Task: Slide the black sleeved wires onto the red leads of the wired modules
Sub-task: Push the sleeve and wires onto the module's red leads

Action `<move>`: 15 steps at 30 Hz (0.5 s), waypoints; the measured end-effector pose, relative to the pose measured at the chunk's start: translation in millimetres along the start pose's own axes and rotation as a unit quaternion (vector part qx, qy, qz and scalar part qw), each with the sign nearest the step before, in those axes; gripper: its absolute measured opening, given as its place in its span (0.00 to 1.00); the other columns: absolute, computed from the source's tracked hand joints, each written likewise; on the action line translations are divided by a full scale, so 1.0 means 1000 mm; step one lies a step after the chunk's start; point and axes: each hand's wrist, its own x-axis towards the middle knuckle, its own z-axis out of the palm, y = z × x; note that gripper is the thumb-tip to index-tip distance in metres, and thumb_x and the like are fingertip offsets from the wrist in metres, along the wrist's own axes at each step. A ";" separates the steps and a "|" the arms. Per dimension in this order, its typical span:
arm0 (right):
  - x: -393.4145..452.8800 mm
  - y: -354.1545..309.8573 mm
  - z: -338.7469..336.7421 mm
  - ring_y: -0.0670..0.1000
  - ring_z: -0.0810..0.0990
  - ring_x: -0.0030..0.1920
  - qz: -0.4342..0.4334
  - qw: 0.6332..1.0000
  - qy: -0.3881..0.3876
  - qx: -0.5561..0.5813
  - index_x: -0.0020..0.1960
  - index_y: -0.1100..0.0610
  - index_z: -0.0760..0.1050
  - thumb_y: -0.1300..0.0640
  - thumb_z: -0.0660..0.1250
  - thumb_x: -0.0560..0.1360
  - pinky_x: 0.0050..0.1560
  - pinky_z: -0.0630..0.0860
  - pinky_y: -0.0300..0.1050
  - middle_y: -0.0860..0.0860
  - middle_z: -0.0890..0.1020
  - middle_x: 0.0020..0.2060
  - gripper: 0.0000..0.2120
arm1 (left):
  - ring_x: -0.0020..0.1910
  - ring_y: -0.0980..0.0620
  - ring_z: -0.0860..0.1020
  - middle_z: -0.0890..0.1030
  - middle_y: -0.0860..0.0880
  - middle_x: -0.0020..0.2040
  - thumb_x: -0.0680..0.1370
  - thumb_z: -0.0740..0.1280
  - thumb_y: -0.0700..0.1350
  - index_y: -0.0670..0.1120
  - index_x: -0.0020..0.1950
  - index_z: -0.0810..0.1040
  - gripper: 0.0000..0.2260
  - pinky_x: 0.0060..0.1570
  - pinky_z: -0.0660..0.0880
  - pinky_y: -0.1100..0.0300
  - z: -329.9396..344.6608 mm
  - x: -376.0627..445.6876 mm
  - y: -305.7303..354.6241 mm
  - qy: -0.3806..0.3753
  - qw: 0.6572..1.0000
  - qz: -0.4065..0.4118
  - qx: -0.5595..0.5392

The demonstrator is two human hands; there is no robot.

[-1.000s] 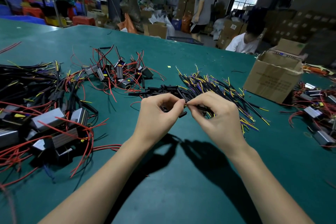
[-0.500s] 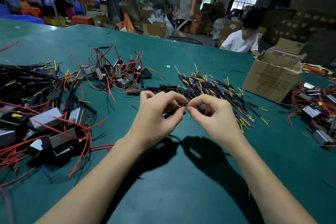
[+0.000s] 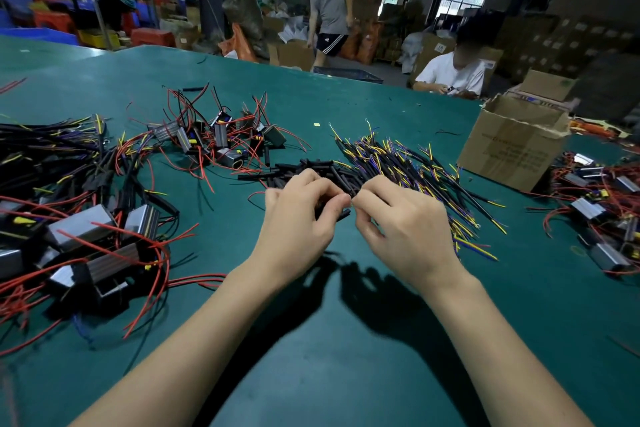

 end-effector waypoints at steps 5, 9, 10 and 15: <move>-0.005 -0.002 0.006 0.50 0.72 0.30 0.083 0.988 -0.007 0.130 0.40 0.57 0.79 0.61 0.67 0.73 0.29 0.72 0.47 0.48 0.79 0.38 0.04 | 0.40 0.62 0.76 0.81 0.53 0.39 0.79 0.64 0.45 0.48 0.40 0.79 0.10 0.48 0.71 0.66 -0.015 0.006 0.002 -0.150 0.945 -0.150 -0.249; -0.004 0.003 0.008 0.48 0.73 0.34 0.198 0.935 -0.057 0.289 0.40 0.53 0.78 0.60 0.68 0.71 0.37 0.72 0.44 0.42 0.76 0.38 0.03 | 0.44 0.57 0.75 0.80 0.54 0.41 0.76 0.68 0.49 0.51 0.44 0.79 0.03 0.53 0.62 0.53 -0.012 0.001 -0.007 -0.050 0.998 0.020 0.040; -0.003 0.004 0.008 0.47 0.73 0.35 0.218 0.924 -0.059 0.308 0.40 0.53 0.79 0.60 0.68 0.71 0.38 0.71 0.41 0.42 0.77 0.37 0.04 | 0.45 0.57 0.75 0.79 0.55 0.41 0.76 0.68 0.49 0.52 0.44 0.78 0.03 0.52 0.60 0.53 -0.012 0.000 -0.007 -0.026 0.994 0.067 0.087; -0.001 0.007 0.008 0.51 0.73 0.34 0.297 0.865 -0.102 0.393 0.37 0.52 0.80 0.63 0.71 0.71 0.36 0.68 0.41 0.43 0.78 0.36 0.08 | 0.43 0.56 0.77 0.79 0.55 0.41 0.75 0.67 0.50 0.51 0.46 0.79 0.04 0.53 0.63 0.49 -0.015 0.000 -0.007 -0.001 0.988 0.129 0.081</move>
